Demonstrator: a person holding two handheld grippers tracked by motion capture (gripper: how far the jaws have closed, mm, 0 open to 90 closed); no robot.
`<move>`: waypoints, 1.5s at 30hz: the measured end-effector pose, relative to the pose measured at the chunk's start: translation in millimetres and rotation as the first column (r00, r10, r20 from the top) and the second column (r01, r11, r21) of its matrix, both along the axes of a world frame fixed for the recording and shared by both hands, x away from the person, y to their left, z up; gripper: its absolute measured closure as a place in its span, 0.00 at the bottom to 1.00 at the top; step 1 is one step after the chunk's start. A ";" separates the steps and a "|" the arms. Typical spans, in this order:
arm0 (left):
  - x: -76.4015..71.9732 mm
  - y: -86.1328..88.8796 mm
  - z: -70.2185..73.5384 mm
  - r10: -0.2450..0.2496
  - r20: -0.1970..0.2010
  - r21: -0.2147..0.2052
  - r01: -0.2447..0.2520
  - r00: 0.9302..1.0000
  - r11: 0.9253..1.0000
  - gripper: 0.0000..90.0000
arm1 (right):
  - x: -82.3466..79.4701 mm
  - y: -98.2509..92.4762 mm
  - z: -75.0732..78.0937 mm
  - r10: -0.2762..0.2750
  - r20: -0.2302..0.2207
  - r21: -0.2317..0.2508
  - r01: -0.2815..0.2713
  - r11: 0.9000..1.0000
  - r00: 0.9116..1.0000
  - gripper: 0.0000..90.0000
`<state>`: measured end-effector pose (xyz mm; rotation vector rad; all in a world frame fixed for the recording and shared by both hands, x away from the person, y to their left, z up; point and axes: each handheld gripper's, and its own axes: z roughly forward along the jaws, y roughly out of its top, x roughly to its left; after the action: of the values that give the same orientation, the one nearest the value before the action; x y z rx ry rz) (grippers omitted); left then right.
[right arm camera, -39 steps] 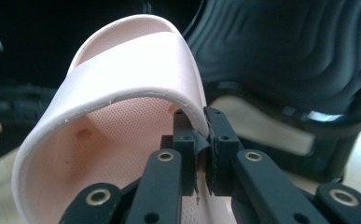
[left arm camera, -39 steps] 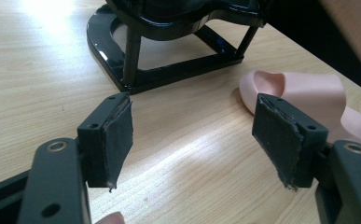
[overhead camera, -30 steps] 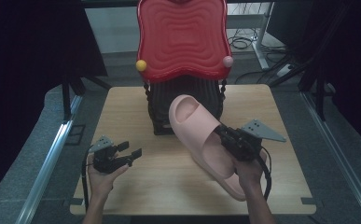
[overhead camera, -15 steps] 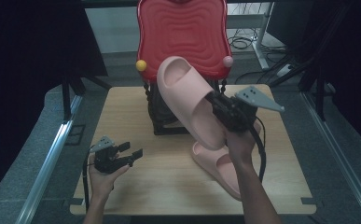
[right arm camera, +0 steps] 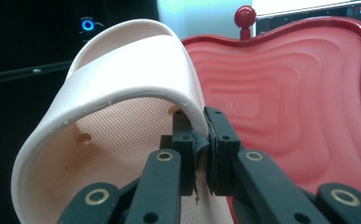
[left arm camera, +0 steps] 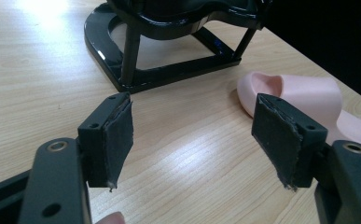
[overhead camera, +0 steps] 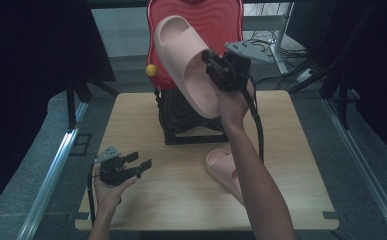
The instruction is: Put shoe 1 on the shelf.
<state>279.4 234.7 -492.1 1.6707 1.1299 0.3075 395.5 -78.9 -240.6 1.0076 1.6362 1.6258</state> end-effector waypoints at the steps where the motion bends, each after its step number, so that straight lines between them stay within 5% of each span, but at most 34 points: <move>1: 0.0 0.2 0.1 -0.001 0.002 0.000 0.001 1.000 1.000 0.33 | 5.6 2.7 4.2 -0.009 -0.002 0.003 0.009 1.000 1.000 0.93; 9: 0.4 -0.3 -0.7 -0.002 0.001 -0.007 0.002 1.000 1.000 0.33 | 50.4 35.9 25.9 -0.100 -0.044 -0.008 0.100 0.995 0.994 0.92; 17: 1.6 -0.4 -3.2 -0.015 0.002 -0.013 0.015 1.000 1.000 0.33 | 94.1 69.7 36.9 -0.206 -0.072 -0.023 0.204 0.979 0.976 0.92; 27: 2.6 4.3 -5.2 -0.009 -0.002 -0.026 0.009 1.000 1.000 0.33 | 122.6 89.0 28.9 -0.266 -0.112 -0.031 0.264 0.964 0.957 0.88; 35: 2.5 0.5 -4.8 -0.024 0.003 0.001 0.024 1.000 1.000 0.32 | 110.2 76.4 30.7 -0.227 -0.096 -0.059 0.222 0.973 0.969 0.56; 45: 0.4 -0.7 -1.1 -0.011 0.016 0.016 0.011 1.000 1.000 0.32 | 62.5 27.9 18.9 -0.054 -0.117 -0.038 0.050 0.998 0.992 0.52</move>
<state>279.8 234.0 -493.1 1.6849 1.1089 0.3225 458.0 -51.0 -221.7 1.1384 1.6953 1.5241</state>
